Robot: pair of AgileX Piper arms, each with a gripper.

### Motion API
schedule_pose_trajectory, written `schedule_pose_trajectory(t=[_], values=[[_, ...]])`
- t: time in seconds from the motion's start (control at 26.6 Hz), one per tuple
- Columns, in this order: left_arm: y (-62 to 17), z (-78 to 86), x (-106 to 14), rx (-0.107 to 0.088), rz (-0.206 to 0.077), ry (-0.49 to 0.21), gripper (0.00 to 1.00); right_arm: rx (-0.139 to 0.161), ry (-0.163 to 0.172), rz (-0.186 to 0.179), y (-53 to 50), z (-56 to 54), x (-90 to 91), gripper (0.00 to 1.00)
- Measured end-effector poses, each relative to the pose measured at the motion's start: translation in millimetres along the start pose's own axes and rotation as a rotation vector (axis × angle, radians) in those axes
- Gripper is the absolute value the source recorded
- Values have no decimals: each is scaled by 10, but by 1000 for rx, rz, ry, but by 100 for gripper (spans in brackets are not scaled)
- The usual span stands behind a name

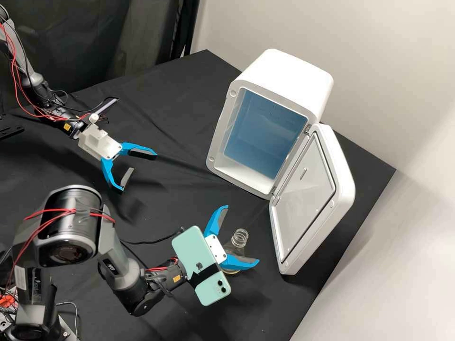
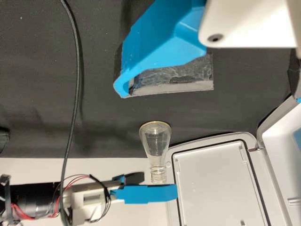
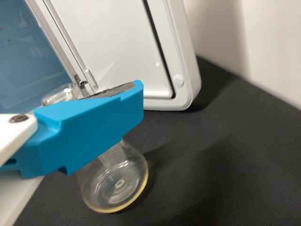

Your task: Place the flask in the incubator

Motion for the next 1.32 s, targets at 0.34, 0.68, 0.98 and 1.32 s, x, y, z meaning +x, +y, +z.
schedule_pose_trajectory(t=[0.34, 0.68, 0.98, 1.32], values=[[-3, 21, 6, 1, -1, -6, 100, 44, -36, -105, -262, 229, 269, 100], [-3, 21, 6, 1, -1, -6, 100, -84, -26, -133, -334, 322, 373, 100], [-3, 21, 6, 1, -1, -6, 100, -222, -1, -111, -158, 310, 379, 100], [-3, 21, 6, 1, -1, -6, 100, -274, 12, -94, -88, 327, 450, 100]])
